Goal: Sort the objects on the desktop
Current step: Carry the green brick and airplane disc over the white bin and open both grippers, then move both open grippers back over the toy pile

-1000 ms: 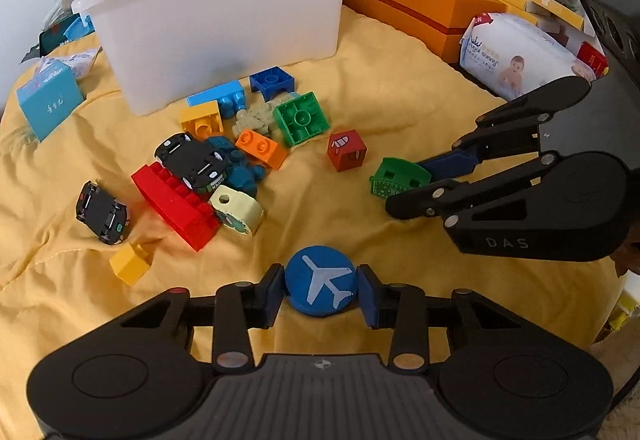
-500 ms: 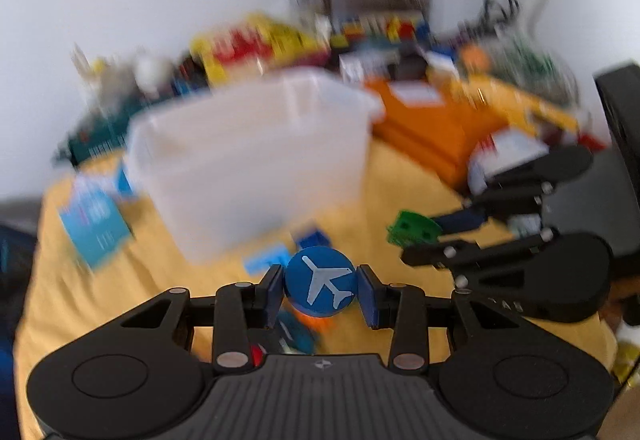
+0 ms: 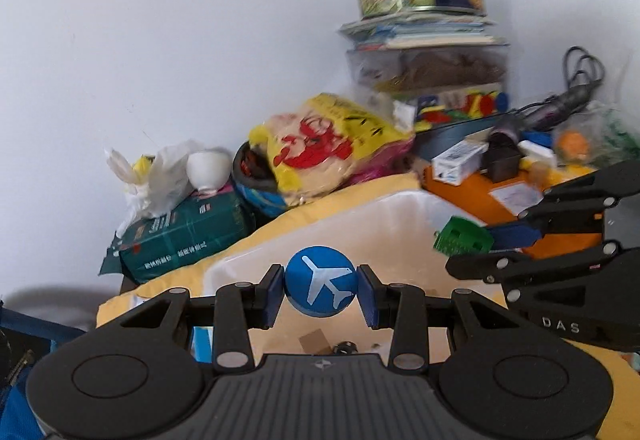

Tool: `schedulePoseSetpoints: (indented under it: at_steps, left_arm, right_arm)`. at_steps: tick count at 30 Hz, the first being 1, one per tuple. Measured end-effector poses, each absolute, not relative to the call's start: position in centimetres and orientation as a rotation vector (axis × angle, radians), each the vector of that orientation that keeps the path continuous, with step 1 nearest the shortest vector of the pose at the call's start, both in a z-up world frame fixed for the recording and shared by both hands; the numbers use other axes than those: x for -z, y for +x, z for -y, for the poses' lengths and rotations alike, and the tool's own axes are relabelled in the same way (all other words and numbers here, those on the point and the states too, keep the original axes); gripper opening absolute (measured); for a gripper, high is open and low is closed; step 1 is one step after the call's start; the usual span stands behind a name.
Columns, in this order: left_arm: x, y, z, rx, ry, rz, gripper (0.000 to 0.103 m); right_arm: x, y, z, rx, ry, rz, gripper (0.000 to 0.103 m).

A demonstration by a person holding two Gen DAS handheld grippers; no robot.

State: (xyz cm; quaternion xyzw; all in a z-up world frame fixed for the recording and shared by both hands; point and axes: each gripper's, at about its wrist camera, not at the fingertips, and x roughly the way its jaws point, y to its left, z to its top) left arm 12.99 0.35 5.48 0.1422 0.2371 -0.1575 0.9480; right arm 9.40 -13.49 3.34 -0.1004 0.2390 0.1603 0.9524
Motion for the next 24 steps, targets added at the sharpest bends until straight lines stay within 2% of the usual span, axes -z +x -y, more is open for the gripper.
schedulePoseSetpoints:
  at_steps: [5, 9, 17, 20, 24]
  left_arm:
    - [-2.7, 16.6, -0.2, 0.302, 0.285, -0.579, 0.043]
    - [-2.8, 15.8, -0.7, 0.282, 0.283, -0.564, 0.046]
    - [-5.2, 9.0, -3.0, 0.283, 0.225, -0.494, 0.053]
    - [-3.5, 6.1, -4.1, 0.264, 0.184, -0.545, 0.054]
    - [0.9, 3.3, -4.4, 0.244, 0.144, -0.706, 0.054]
  right_arm:
    - [-1.8, 13.6, 13.5, -0.282, -0.153, -0.566, 0.025]
    - [-0.4, 14.2, 13.5, -0.263, -0.152, -0.622, 0.028]
    - [-3.3, 9.8, 14.2, -0.332, -0.142, -0.525, 0.031]
    - [-3.1, 7.5, 14.4, -0.377, -0.142, -0.526, 0.036]
    - [0.0, 4.8, 14.5, -0.395, -0.163, -0.611, 0.036]
